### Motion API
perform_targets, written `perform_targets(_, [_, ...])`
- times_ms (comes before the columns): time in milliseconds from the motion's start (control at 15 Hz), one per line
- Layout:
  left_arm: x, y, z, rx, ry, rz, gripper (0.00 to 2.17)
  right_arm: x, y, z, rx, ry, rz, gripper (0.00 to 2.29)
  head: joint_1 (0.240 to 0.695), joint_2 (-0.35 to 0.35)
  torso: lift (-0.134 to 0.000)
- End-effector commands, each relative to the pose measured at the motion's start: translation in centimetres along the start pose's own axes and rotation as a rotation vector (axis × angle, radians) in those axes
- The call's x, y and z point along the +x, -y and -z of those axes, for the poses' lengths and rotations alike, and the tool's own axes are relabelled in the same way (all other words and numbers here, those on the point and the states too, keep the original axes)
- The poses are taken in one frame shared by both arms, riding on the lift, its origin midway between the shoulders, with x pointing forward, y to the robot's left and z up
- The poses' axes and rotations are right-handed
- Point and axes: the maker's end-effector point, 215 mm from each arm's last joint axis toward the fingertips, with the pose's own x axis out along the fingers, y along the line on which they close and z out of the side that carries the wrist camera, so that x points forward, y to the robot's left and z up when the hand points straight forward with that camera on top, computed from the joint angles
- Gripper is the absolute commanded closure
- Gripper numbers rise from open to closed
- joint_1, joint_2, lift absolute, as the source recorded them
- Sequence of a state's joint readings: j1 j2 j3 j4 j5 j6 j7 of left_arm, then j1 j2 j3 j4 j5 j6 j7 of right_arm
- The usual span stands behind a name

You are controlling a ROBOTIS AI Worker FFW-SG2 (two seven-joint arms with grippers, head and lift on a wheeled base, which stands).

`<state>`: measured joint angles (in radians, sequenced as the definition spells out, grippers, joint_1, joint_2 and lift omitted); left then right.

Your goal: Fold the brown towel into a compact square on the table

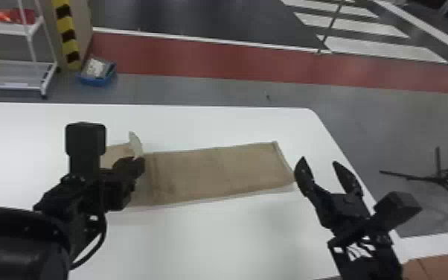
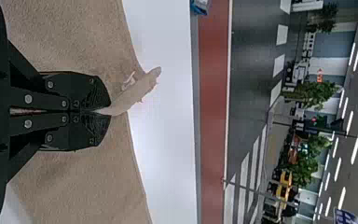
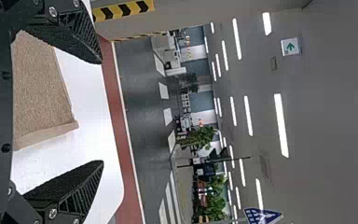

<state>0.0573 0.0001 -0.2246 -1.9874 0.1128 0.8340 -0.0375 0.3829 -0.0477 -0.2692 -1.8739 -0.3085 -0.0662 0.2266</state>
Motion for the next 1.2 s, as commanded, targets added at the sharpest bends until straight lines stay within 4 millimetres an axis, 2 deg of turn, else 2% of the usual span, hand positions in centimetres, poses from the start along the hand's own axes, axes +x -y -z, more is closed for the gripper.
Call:
perform_targets(0, [1.3,3.5,-0.1,0.003,0.064,0.052,0.45,0.7,-0.5,0.7,0.010,-0.007,-0.008,0.13,0.695,-0.293,-0.123])
perform_targets(67, [1.5,4.3,-0.4,-0.004,0.088,0.066,0.00,1.1,-1.2,0.9,0.009,-0.010,-0.020,0.13,0.695,-0.310,-0.123])
perform_targets(200, [1.3,4.8,-0.5,-0.069,0.095,0.101,0.00,2.1,-3.0,1.2,-0.002,-0.020,-0.045,0.13,0.695,-0.326,-0.123])
perform_targets(400, [0.1,3.0,0.2,-0.132,0.100,0.111,0.03,3.8,-6.3,1.8,-0.004,-0.053,-0.098,0.13,0.695,-0.310,-0.123])
perform_targets(467, [-0.4,1.7,0.4,-0.139,0.103,0.086,0.03,4.7,-8.0,2.0,-0.009,-0.070,-0.123,0.13,0.695,-0.298,-0.123])
perform_targets(533, [-1.2,0.3,-0.2,-0.141,0.149,0.054,0.03,5.4,-9.7,2.7,-0.006,-0.093,-0.147,0.13,0.695,-0.279,-0.123])
perform_targets(600, [-2.4,-2.4,-1.8,-0.135,0.242,-0.004,0.03,5.7,-12.3,3.5,0.005,-0.120,-0.195,0.13,0.695,-0.256,-0.123])
perform_targets(667, [-3.5,-4.6,-2.4,-0.144,0.301,-0.047,0.03,5.9,-14.8,4.8,0.012,-0.170,-0.249,0.13,0.695,-0.200,-0.123])
perform_targets(800, [-5.7,-9.2,-2.4,-0.147,0.363,-0.126,0.03,5.4,-19.8,8.7,0.031,-0.304,-0.365,0.20,0.695,-0.117,-0.123])
perform_targets(867, [-7.2,-10.7,-3.2,-0.133,0.432,-0.160,0.03,5.0,-21.9,10.4,0.015,-0.354,-0.403,0.22,0.695,-0.067,-0.123])
perform_targets(933, [-8.5,-12.1,-3.4,-0.116,0.466,-0.184,0.03,4.8,-24.0,12.2,-0.015,-0.397,-0.438,0.22,0.695,-0.027,-0.123])
perform_targets(1000, [-8.9,-12.7,-2.9,-0.097,0.459,-0.180,0.03,4.7,-25.6,13.5,-0.037,-0.423,-0.464,0.22,0.695,0.012,-0.123])
perform_targets(1067, [-9.0,-12.9,-2.2,-0.091,0.446,-0.183,0.03,4.8,-27.3,14.3,-0.049,-0.436,-0.484,0.22,0.695,0.088,-0.123])
perform_targets(1133, [-8.9,-13.0,-1.7,-0.086,0.436,-0.183,0.03,4.9,-28.6,14.7,-0.060,-0.439,-0.498,0.29,0.695,0.116,-0.123])
